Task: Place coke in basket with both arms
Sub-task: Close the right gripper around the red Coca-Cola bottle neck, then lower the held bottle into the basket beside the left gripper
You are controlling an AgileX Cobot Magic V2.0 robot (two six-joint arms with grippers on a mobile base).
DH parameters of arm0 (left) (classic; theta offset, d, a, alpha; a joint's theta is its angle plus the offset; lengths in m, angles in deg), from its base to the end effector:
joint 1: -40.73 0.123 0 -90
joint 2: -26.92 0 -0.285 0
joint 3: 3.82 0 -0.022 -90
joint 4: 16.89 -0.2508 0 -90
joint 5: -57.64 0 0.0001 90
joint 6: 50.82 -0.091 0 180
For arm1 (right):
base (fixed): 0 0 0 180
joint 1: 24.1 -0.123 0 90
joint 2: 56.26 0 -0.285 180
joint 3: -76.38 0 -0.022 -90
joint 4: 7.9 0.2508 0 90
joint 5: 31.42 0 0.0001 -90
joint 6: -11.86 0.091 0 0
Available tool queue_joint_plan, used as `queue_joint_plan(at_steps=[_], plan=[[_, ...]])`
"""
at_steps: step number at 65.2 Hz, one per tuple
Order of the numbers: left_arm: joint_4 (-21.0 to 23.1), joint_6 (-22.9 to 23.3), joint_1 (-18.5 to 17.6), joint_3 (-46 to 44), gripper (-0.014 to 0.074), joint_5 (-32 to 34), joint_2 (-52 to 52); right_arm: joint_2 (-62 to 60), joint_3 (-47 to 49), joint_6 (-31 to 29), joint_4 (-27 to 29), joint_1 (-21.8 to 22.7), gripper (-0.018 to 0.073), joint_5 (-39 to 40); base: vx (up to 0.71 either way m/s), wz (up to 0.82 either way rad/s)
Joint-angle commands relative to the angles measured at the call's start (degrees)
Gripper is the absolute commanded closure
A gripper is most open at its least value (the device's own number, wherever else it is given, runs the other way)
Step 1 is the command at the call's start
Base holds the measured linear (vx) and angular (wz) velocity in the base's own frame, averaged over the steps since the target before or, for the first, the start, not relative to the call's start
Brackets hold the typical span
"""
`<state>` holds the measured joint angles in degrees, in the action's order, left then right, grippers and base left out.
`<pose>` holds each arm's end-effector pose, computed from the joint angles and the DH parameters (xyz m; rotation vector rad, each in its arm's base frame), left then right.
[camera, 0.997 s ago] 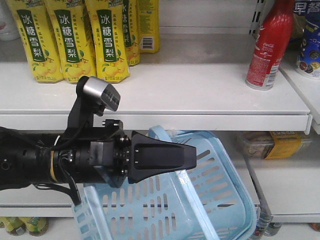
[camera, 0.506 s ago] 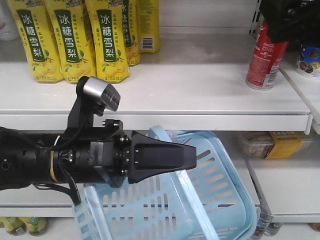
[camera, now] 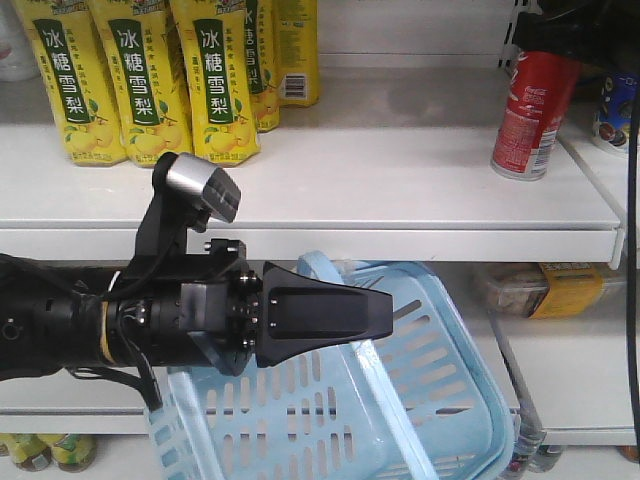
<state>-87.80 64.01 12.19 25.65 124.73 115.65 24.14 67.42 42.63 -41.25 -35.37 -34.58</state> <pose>0.1988 -0.1982 0.3162 0.5086 1.8190 -1.9679 0.2888 0.0547 0.4256 -0.1698 1.5975 0.0938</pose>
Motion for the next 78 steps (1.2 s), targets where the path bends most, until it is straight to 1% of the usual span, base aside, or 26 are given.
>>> queue_joint_plan(at_steps=[1, 9, 14, 19, 26, 33, 37, 41, 44, 47, 54, 60, 66, 72, 78], plan=[[4.8, -0.4, -0.2, -1.9, 0.0603, 12.0, -2.0, -3.1, 2.1, -0.3, -0.2, 0.3, 0.0575, 0.3, 0.0, 0.0], [4.8, -0.4, -0.2, -1.9, 0.0603, 12.0, -2.0, -6.6, 2.1, -0.3, -0.1, -1.0, 0.057, -5.1, 0.0, 0.0], [4.8, -0.4, -0.2, -1.9, 0.0603, 12.0, -2.0, -9.6, 2.1, -0.7, -0.1, -2.7, 0.0568, -8.8, 0.0, 0.0], [4.8, -0.4, -0.2, -1.9, 0.0603, 12.0, -2.0, -13.2, 2.1, -1.8, -0.1, -5.0, 0.0568, -12.3, 0.0, 0.0], [4.8, -0.4, -0.2, -1.9, 0.0603, 12.0, -2.0, -18.1, 2.1, -3.9, 0.9, -10.4, 0.0568, -18.3, 0.0, 0.0], [4.8, -0.4, -0.2, -1.9, 0.0603, 12.0, -2.0, -21.5, 2.1, -7.5, 5.0, -16.6, 0.0568, -25.3, 0.0, 0.0], [4.8, -0.4, -0.2, -1.9, 0.0603, 12.0, -2.0, -22.1, 2.1, -10.0, 8.9, -20.5, 0.0567, -29.4, 0.0, 0.0], [4.8, -0.4, -0.2, -1.9, 0.0603, 12.0, -2.0, -21.8, 1.9, -13.2, 12.4, -23.3, 0.0567, -31.4, 0.0, 0.0], [4.8, -0.4, -0.2, -1.9, 0.0603, 12.0, -2.0, -21.2, 1.1, -15.6, 14.3, -25.9, 0.0566, -31.3, 0.0, 0.0], [4.8, -0.4, -0.2, -1.9, 0.0603, 12.0, -2.0, -20.6, -0.1, -16.6, 15.6, -27.8, 0.0565, -30.1, 0.0, 0.0], [4.8, -0.4, -0.2, -1.9, 0.0603, 12.0, -2.0, -18.5, -4.1, -15.7, 15.1, -30.7, 0.0564, -26.9, 0.0, 0.0], [4.8, -0.4, -0.2, -1.9, 0.0603, 12.0, -2.0, -16.8, -7.5, -14.5, 14.9, -30.7, 0.0564, -24.8, 0.0, 0.0], [4.8, -0.4, -0.2, -1.9, 0.0603, 12.0, -2.0, -15.6, -10.8, -11.8, 14.9, -30.5, 0.0561, -21.4, 0.0, 0.0], [4.8, -0.4, -0.2, -1.9, 0.0603, 12.0, -2.0, -15.0, -12.8, -11.6, 14.9, -30.5, 0.0555, -18.3, 0.0, 0.0], [4.8, -0.4, -0.2, -1.9, 0.0603, 12.0, -2.0, -14.4, -13.1, -11.6, 15.2, -30.5, 0.0531, -17.1, 0.0, 0.0]])
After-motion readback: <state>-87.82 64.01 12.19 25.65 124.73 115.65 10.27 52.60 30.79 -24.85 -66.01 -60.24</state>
